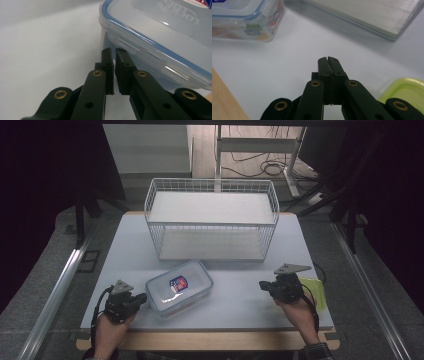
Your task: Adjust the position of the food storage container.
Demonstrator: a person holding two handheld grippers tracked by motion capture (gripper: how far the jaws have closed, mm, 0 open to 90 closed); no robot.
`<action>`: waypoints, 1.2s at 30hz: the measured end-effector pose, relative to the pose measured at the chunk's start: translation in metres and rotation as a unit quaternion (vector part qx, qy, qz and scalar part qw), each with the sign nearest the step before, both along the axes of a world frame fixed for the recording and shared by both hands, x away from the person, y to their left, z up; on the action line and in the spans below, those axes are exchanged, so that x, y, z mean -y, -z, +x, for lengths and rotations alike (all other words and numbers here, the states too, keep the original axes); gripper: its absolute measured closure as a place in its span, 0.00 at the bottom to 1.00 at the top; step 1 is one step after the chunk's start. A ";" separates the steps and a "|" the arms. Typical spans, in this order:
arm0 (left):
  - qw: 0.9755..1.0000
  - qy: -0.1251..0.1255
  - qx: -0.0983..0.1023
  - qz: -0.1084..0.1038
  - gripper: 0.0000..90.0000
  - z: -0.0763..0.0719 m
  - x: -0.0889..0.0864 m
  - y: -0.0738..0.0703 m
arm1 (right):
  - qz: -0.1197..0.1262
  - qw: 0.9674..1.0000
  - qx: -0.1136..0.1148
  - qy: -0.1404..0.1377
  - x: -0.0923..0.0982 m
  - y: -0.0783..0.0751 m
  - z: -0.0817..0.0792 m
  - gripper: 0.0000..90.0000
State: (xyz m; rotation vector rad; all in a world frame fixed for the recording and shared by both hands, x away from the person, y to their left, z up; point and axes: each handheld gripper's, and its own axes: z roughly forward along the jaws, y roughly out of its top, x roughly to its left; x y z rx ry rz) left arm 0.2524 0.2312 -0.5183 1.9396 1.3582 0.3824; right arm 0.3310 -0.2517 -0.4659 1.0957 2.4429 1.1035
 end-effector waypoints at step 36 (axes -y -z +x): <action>0.998 0.057 -0.013 -0.012 0.99 0.089 0.040 0.005 | -0.055 0.997 -0.005 -0.050 -0.097 0.031 0.050 0.99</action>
